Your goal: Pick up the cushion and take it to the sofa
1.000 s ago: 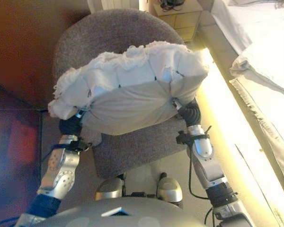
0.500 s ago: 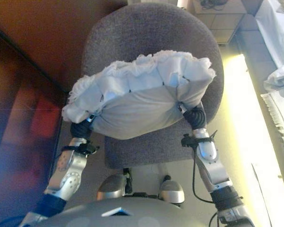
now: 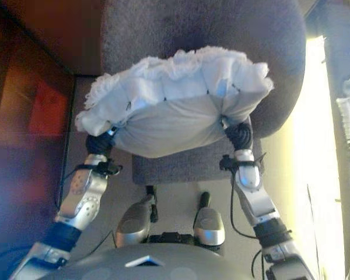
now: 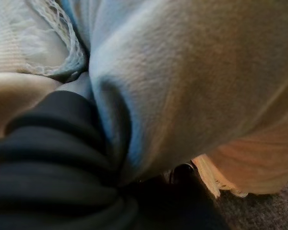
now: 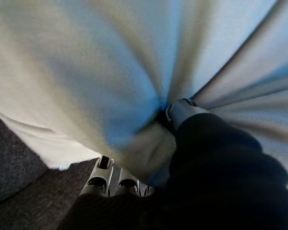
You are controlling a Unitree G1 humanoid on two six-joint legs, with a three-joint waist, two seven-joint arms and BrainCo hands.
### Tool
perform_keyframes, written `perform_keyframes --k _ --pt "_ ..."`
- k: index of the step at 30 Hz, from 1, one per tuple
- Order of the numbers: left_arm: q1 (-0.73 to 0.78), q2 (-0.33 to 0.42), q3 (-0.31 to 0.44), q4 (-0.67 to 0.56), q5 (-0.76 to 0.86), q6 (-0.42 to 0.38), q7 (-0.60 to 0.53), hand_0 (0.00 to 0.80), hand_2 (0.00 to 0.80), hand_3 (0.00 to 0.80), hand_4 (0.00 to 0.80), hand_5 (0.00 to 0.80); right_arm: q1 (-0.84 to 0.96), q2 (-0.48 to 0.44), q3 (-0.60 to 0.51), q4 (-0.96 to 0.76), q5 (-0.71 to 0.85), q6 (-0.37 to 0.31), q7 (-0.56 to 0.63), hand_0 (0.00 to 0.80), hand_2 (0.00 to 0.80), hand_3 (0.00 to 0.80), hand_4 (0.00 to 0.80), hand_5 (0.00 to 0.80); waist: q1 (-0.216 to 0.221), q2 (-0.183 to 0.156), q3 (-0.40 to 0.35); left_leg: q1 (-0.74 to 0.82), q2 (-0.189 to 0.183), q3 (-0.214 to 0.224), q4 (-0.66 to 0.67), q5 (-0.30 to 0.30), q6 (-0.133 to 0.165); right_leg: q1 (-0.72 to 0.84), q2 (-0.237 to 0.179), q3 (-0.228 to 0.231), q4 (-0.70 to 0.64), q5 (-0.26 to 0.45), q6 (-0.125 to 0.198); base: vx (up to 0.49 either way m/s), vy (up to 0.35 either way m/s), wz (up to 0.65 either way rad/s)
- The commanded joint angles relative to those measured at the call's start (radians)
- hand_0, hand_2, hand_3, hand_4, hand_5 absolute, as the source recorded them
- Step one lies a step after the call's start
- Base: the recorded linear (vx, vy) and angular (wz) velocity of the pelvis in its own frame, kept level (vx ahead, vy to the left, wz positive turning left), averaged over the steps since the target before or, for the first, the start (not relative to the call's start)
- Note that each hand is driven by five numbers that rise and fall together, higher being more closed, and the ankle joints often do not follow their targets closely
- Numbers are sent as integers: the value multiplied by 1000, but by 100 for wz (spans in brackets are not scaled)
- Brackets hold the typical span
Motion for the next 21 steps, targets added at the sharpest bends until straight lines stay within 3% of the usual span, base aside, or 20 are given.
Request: perform_keyframes --k 1,10,21 --pt "-167 -36 -38 -63 103 -106 -20 800 800 800 800 800 -110 29 73 -102 -91 -64 17 800 800 800 800 800 -17 -39 44 78 15 9 31 -120 1 -74 -30 59 -69 142 0 -38 41 -5" --pt "-285 -90 -67 62 177 -108 30 800 800 800 800 800 -217 58 84 -5 -99 -41 -45 800 800 800 800 800 -42 -27 97 47 13 25 40 -115 -8 -99 -31 87 -76 146 -1 -48 11 -4" --pt "-515 -177 -65 298 197 -127 93 800 800 800 800 800 -436 133 100 131 -116 65 -132 800 800 800 800 800 -73 -9 151 8 3 28 25 -97 -20 -145 -19 95 -77 149 -13 -44 13 -9"
